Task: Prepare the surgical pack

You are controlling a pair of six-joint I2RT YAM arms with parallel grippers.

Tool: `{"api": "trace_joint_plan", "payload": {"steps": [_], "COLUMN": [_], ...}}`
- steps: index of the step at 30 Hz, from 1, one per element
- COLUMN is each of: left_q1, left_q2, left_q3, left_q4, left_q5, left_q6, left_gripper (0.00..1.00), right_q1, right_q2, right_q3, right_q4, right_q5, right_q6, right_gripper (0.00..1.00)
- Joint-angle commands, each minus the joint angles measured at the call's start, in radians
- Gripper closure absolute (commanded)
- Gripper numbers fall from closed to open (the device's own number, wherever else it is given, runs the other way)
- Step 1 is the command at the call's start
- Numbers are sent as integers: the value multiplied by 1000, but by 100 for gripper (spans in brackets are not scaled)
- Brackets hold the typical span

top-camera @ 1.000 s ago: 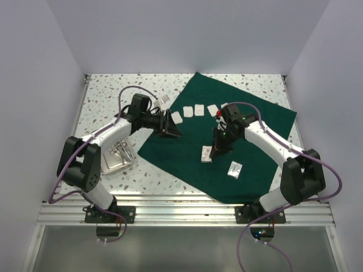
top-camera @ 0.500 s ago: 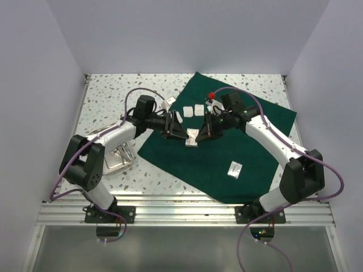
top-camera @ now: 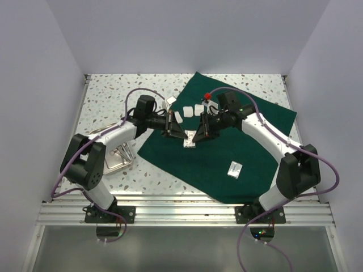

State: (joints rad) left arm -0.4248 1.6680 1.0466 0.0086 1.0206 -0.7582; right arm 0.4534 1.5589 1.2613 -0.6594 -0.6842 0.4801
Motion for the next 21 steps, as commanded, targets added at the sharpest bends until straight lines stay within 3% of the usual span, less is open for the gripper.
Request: {"api": "trace_joint_plan", "payload": {"steps": [1,3,4,6,7,10,14,21], "left_q1": [-2,17,30,99,130,266,383,505], "left_q2": [-10,-20,-42,-66,-89,-151,-224,-362], "left_q3": [-14,-7,-4,-2,4,29,70,-10], "left_q4": [24,-27,-104,-192,-310,-512,-728,-877], "left_q5": [-2,-45,-66,-144,-177,-330,-683,-936], "left_q6": [3,39,60,140,178,333,480,427], "left_gripper": [100,100,100,100,100,100,100,100], "right_q1": [4,4,2,1,-2,-13,-18,-25], "right_q2": [18,35,41,76,88,121,139,170], "right_q3": [67,96,110,160,173,182,181,159], "right_q4": [-3,-38,-90,-164,-233,-288,-318,-321], "right_q5": [-18,29,61,154,225,282,310,295], "right_q6": [-12,-35,-44,-84,-96,-129,-166,-207], "right_gripper": [83,76,64,54,48,45,43,43]}}
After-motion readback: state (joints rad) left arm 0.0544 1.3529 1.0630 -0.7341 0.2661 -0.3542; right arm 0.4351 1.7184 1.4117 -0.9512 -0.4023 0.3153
